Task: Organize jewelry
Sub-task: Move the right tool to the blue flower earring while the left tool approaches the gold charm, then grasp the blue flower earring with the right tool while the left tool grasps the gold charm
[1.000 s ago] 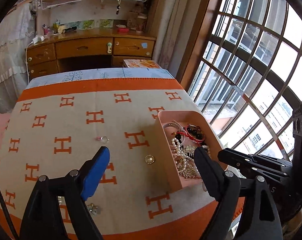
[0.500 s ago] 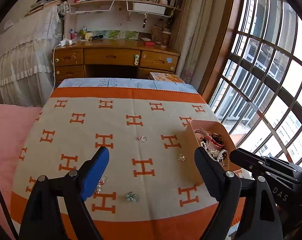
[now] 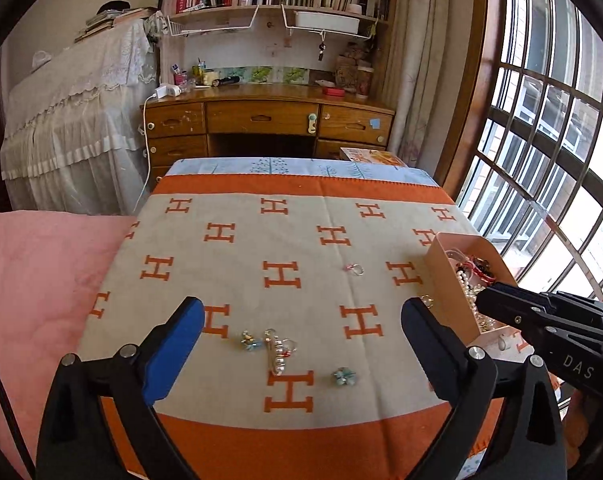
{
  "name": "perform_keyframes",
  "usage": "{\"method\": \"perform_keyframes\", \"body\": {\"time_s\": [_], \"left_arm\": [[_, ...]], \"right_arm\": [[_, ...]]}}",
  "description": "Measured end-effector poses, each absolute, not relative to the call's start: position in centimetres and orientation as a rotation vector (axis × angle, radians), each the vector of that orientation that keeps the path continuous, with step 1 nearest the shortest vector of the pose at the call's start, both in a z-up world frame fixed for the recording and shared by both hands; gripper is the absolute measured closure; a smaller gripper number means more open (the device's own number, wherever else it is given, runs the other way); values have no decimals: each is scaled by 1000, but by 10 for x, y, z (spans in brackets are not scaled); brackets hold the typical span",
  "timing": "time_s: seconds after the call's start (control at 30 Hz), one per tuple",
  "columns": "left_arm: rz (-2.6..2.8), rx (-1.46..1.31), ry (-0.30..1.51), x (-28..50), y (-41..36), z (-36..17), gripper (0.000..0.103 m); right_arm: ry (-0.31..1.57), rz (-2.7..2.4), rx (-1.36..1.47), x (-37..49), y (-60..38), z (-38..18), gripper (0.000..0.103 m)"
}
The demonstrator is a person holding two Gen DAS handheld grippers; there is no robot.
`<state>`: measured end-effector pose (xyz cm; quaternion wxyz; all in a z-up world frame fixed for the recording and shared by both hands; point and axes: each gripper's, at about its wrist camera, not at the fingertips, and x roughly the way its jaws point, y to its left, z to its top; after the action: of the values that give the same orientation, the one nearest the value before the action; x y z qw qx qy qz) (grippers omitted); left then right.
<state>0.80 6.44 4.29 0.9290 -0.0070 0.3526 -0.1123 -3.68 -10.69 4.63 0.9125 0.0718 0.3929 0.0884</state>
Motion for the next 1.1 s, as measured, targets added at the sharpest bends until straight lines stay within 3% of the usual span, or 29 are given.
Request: {"method": "perform_keyframes", "body": {"time_s": [0.4, 0.63, 1.1], "left_arm": [[-155, -62, 857, 12, 153, -16, 5], [-179, -45, 944, 20, 146, -54, 5], [-211, 1, 926, 41, 128, -65, 5]], "right_arm": [[967, 306, 75, -9, -77, -9, 75], [1014, 419, 1, -13, -50, -34, 75], [1034, 447, -66, -8, -27, -58, 75]]}}
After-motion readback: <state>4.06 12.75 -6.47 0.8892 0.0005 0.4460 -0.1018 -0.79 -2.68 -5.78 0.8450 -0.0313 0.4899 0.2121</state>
